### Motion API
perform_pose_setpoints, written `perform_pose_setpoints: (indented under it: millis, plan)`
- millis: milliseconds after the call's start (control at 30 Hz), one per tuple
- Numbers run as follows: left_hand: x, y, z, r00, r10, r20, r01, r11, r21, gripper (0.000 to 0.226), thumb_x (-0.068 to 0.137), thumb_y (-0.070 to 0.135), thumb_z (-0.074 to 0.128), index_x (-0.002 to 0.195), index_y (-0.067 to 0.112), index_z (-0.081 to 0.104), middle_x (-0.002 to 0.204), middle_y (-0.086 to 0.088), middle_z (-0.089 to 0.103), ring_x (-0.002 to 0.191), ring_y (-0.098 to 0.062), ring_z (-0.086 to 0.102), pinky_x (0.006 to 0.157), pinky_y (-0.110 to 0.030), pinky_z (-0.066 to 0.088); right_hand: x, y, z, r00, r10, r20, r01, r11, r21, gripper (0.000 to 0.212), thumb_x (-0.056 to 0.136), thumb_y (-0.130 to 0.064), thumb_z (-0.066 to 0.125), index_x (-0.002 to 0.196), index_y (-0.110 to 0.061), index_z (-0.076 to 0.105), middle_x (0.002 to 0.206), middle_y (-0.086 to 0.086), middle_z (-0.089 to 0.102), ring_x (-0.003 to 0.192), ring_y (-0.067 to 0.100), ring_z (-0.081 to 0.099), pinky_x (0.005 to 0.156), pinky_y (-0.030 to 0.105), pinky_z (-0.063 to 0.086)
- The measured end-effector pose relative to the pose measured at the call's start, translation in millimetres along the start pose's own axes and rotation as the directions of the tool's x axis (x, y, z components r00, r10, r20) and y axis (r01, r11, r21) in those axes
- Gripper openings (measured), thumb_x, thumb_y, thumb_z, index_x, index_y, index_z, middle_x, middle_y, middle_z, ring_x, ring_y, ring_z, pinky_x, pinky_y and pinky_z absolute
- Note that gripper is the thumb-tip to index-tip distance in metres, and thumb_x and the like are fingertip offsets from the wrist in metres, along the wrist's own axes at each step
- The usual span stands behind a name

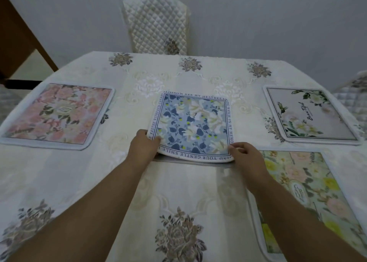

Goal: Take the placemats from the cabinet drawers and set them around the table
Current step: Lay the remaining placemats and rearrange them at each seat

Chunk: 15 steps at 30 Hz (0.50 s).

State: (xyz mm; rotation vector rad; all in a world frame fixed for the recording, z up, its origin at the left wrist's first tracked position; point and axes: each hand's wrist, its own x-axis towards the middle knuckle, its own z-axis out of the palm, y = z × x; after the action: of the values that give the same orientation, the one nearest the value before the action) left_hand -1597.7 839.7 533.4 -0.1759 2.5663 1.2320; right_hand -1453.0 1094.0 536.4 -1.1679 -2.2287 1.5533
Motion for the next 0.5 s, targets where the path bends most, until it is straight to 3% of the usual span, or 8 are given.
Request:
perform_pose_setpoints:
  millis: [100, 167, 233, 300, 367, 433, 500]
  plan:
    - [6.7, 1.5, -1.6, 1.0, -0.005, 0.029, 0.007, 0.997, -0.076, 0.034, 0.091, 0.021, 0.066, 0.119, 0.015, 0.046, 0.114, -0.011, 0.065, 0.083, -0.019, 0.064, 0.059, -0.032, 0.054, 14.3, -2.9, 6.5, 0.998, 0.0, 0.067, 0.001, 1.0, -0.002, 0.026, 0.093, -0.039, 0.067, 0.117, -0.028, 0.07, 0.113, 0.003, 0.067, 0.096, 0.019, 0.066, 0.077, 0.035, 0.057]
    - [7.5, 0.2, -3.3, 0.994, -0.009, 0.113, 0.032, 0.979, -0.202, 0.057, 0.09, 0.014, 0.066, 0.139, 0.02, 0.037, 0.12, -0.008, 0.062, 0.095, -0.027, 0.068, 0.073, -0.046, 0.063, 21.4, -5.8, 14.0, 0.987, 0.018, 0.157, -0.02, 1.0, 0.013, 0.034, 0.096, -0.036, 0.065, 0.129, -0.027, 0.065, 0.124, 0.003, 0.063, 0.099, 0.017, 0.065, 0.074, 0.032, 0.059]
    - [6.1, -2.2, -6.3, 0.976, 0.037, 0.214, 0.018, 0.969, -0.247, 0.083, 0.089, 0.007, 0.063, 0.154, 0.039, 0.023, 0.122, 0.002, 0.06, 0.098, -0.025, 0.071, 0.079, -0.047, 0.062, 25.3, -7.4, 19.8, 0.982, 0.018, 0.186, -0.011, 0.999, -0.037, 0.038, 0.1, -0.025, 0.061, 0.138, -0.026, 0.059, 0.138, 0.005, 0.059, 0.103, 0.018, 0.065, 0.07, 0.024, 0.055]
    - [3.5, -5.0, -9.0, 0.956, 0.047, 0.289, 0.049, 0.947, -0.318, 0.08, 0.091, -0.001, 0.057, 0.154, 0.04, 0.032, 0.124, 0.006, 0.06, 0.084, -0.016, 0.076, 0.069, -0.037, 0.063, 25.9, -8.2, 19.2, 0.986, -0.044, 0.161, 0.074, 0.98, -0.183, 0.046, 0.101, -0.018, 0.055, 0.146, -0.025, 0.052, 0.149, 0.003, 0.05, 0.117, 0.02, 0.058, 0.086, 0.02, 0.048]
    - [-5.8, -4.5, -13.6, 0.948, 0.027, 0.316, 0.091, 0.932, -0.352, 0.064, 0.093, -0.003, 0.054, 0.149, 0.028, 0.047, 0.12, 0.005, 0.061, 0.074, -0.008, 0.075, 0.058, -0.029, 0.061, 17.8, -9.8, 15.4, 0.984, -0.109, 0.141, 0.139, 0.966, -0.219, 0.049, 0.102, -0.017, 0.052, 0.15, -0.026, 0.047, 0.152, 0.0, 0.048, 0.133, 0.02, 0.05, 0.102, 0.022, 0.038]
    - [-17.2, -6.8, -18.7, 0.964, 0.058, 0.258, 0.015, 0.962, -0.273, 0.054, 0.095, 0.006, 0.059, 0.146, 0.023, 0.052, 0.13, 0.0, 0.062, 0.087, -0.01, 0.075, 0.07, -0.034, 0.063, 1.5, -10.1, 9.2, 0.977, -0.159, 0.143, 0.181, 0.97, -0.16, 0.049, 0.103, -0.016, 0.052, 0.15, -0.028, 0.047, 0.151, -0.004, 0.05, 0.136, 0.017, 0.048, 0.108, 0.026, 0.036]
    - [-33.4, -8.1, -26.6, 0.974, 0.155, 0.167, -0.139, 0.985, -0.1, 0.051, 0.096, 0.021, 0.066, 0.145, 0.022, 0.054, 0.143, -0.003, 0.058, 0.117, -0.02, 0.064, 0.098, -0.043, 0.055, -20.5, -11.2, 0.9, 0.976, -0.169, 0.135, 0.177, 0.983, -0.053, 0.049, 0.102, -0.013, 0.054, 0.147, -0.031, 0.05, 0.148, -0.005, 0.052, 0.133, 0.017, 0.051, 0.112, 0.034, 0.04]
